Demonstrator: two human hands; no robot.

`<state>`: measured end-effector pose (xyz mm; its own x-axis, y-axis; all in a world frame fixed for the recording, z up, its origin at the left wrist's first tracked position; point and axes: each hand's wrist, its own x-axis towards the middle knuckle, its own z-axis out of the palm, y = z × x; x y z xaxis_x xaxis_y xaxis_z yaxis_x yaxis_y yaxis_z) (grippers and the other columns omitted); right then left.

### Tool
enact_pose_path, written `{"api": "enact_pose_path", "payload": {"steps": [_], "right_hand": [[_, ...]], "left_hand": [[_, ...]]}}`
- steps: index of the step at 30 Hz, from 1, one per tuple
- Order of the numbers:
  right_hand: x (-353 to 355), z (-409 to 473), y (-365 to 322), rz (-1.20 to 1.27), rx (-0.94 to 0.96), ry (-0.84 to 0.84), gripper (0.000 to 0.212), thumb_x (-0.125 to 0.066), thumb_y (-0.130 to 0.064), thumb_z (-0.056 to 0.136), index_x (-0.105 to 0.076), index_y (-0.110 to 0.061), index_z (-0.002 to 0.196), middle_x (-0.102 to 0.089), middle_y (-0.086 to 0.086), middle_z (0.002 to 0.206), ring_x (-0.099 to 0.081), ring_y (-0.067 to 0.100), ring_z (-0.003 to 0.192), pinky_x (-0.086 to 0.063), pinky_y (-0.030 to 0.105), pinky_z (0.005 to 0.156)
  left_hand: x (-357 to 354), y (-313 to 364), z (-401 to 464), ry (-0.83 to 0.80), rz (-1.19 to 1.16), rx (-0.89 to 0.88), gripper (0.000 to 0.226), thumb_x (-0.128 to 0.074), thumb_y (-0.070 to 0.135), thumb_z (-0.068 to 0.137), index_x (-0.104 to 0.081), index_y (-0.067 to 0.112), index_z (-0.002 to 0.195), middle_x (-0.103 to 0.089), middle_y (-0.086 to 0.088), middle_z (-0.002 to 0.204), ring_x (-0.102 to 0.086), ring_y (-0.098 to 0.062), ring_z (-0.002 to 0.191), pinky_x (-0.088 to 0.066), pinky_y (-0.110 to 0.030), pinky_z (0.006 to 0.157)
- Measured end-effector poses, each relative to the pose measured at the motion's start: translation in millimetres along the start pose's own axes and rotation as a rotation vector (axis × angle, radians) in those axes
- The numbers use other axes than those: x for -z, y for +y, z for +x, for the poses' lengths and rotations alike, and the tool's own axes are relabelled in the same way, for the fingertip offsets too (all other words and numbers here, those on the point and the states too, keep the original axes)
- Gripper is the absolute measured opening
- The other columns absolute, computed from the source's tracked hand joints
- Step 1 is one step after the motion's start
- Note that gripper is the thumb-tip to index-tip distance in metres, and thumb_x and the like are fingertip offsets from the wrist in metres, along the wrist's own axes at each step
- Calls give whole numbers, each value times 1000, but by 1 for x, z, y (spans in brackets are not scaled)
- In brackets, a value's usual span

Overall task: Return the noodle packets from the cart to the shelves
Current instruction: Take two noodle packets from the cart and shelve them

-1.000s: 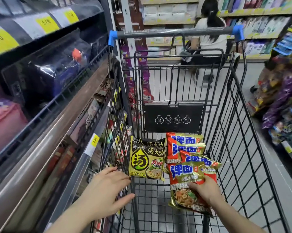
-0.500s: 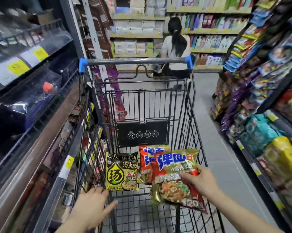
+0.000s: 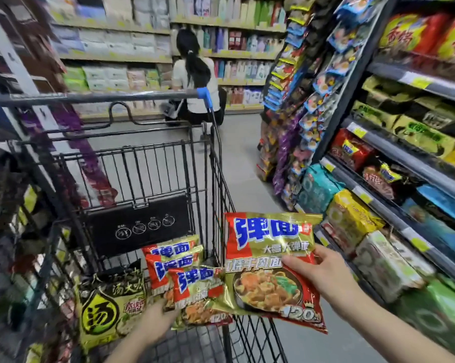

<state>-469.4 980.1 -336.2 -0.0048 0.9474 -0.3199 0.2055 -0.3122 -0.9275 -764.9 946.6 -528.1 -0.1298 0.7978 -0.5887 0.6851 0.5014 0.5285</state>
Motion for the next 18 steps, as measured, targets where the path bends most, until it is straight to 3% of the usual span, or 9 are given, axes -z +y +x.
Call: {"api": "enact_pose_path", "payload": {"steps": [6, 11, 15, 18], "right_hand": [[13, -4, 20, 60, -16, 4, 21, -75, -13, 75, -64, -10, 92, -76, 10, 74, -72, 25, 59, -55, 24, 47], [15, -1, 34, 60, -11, -3, 29, -77, -19, 70, -65, -10, 95, -76, 12, 81, -73, 30, 68, -60, 33, 61], [16, 1, 39, 88, 17, 1, 23, -76, -16, 72, -66, -12, 92, -76, 12, 81, -73, 28, 65, -59, 29, 55], [16, 3, 40, 107, 35, -10, 23, -76, -17, 68, -67, -12, 89, -76, 11, 78, -73, 25, 62, -58, 27, 52]], "left_hand": [[-32, 6, 35, 11, -319, 77, 52, -56, 22, 92, -37, 3, 137, -48, -14, 136, -45, -30, 124, -33, -34, 104], [-61, -2, 63, 74, -437, 132, 69, -59, 33, 88, -26, 8, 143, -42, -15, 143, -41, -36, 129, -26, -50, 111], [-72, 5, 66, 107, -502, 169, 79, -59, 22, 89, -9, 8, 148, -26, -17, 152, -28, -37, 137, -20, -46, 114], [-83, -6, 81, 201, -513, 136, 71, -65, 10, 84, -25, 7, 144, -41, -21, 142, -39, -39, 129, -27, -47, 110]]}}
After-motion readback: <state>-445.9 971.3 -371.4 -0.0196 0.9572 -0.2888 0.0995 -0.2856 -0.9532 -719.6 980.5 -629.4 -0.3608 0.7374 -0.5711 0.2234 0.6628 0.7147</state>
